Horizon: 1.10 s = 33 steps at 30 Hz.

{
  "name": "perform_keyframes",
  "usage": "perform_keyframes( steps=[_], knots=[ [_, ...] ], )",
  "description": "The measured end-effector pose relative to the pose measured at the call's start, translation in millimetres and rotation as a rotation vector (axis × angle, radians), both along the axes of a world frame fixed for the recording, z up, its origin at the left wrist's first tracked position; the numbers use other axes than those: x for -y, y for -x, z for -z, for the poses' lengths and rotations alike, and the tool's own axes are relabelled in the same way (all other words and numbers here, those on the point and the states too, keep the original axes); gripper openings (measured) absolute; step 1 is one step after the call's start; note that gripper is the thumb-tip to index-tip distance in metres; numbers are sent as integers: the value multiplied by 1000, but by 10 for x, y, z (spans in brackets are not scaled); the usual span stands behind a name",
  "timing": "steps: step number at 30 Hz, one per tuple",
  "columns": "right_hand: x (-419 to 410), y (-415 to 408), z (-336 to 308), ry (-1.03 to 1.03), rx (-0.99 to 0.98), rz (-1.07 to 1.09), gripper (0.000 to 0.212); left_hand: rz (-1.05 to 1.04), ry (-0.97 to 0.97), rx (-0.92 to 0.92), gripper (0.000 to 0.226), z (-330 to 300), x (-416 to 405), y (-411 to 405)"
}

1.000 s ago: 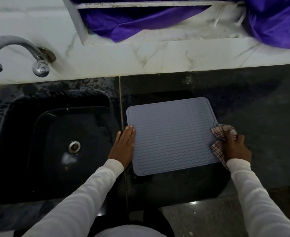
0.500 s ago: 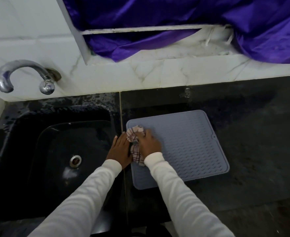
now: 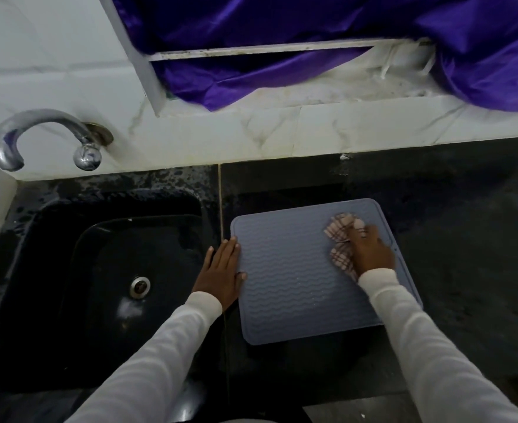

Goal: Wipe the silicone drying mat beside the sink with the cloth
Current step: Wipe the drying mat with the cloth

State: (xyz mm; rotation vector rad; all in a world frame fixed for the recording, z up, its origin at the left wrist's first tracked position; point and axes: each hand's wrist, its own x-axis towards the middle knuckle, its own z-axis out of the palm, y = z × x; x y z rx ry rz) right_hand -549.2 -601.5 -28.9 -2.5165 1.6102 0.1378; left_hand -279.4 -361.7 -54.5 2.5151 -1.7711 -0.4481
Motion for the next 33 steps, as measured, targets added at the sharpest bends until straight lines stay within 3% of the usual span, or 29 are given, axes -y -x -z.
perform_keyframes(
  steps=[9, 11, 14, 20, 26, 29, 33],
  knots=[
    [334, 30, -98, -76, 178, 308, 39, 10, -4, -5, 77, -61, 29, -30],
    [200, -343, -254, -92, 238, 209, 35, 33, -18, 7, 77, -96, 43, -34],
    [-181, -1040, -416, -98, 268, -134, 34, 70, -40, 33, 77, -142, 93, -66],
    [-938, -2057, -310, -333, 238, -292, 33, 85, -101, 100, 75, -167, 204, -104],
    [-405, -1785, -24, -309, 88, -282, 45, 68, -88, 187, 77, -222, 289, -127],
    [-40, -1552, 26, -366, 119, -119, 71, 66, -87, 188, 85, -240, 347, -127],
    [349, -1111, -142, -236, 86, -71, 46, 55, -45, 179, 84, -189, 348, -141]
  ],
)
